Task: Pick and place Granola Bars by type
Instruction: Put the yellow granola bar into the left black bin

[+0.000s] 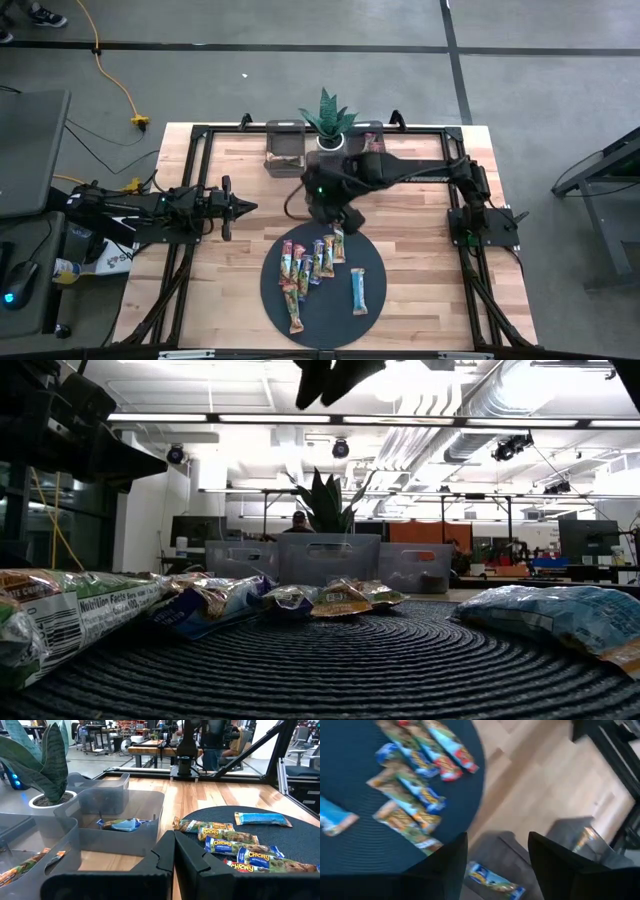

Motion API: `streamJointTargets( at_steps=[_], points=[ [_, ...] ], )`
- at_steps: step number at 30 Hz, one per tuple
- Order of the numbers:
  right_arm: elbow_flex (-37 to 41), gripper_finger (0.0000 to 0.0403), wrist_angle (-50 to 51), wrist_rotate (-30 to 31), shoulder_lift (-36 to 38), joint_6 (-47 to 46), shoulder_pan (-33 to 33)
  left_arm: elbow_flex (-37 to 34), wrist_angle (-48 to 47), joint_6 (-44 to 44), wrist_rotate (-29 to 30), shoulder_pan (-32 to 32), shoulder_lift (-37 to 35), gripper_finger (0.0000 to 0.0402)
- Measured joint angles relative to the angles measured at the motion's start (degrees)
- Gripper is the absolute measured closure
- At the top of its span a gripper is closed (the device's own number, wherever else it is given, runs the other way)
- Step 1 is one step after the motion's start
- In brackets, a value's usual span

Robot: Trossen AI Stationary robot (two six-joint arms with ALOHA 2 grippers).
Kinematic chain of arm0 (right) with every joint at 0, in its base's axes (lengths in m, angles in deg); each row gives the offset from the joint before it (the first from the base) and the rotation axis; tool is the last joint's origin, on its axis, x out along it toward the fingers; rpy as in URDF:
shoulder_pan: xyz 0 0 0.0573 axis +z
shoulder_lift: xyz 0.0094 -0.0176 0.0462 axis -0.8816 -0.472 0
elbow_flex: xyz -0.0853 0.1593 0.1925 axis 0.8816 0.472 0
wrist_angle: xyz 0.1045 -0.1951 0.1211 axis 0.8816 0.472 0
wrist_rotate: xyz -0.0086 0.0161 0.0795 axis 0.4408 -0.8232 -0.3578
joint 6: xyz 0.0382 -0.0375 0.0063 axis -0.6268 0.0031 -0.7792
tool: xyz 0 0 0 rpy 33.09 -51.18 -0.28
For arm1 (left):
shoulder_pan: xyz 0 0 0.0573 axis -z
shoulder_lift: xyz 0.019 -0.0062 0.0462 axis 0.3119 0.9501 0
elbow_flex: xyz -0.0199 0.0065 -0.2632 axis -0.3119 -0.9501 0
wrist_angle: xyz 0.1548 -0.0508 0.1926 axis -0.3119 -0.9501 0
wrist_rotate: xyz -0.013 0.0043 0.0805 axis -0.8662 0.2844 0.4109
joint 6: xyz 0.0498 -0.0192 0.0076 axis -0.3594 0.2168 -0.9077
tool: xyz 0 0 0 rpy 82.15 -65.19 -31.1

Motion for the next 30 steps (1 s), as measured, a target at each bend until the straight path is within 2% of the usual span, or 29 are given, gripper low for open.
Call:
streamJointTargets(
  at_steps=[17,24,30],
  points=[
    [0.6,0.0210,7.5,0.9,-2.4,-2.1,11.4,0.0,-0.1,0.0,0.0,0.0,0.0,0.0400],
    [8.4,0.0210,7.0,-1.2,-2.4,-3.3,16.0,0.0,-0.1,0.0,0.0,0.0,0.0,0.0400],
    [17.0,0.0210,2.1,0.5,-2.5,-3.3,19.8,0.0,-0.1,0.0,0.0,0.0,0.0,0.0400]
  ],
)
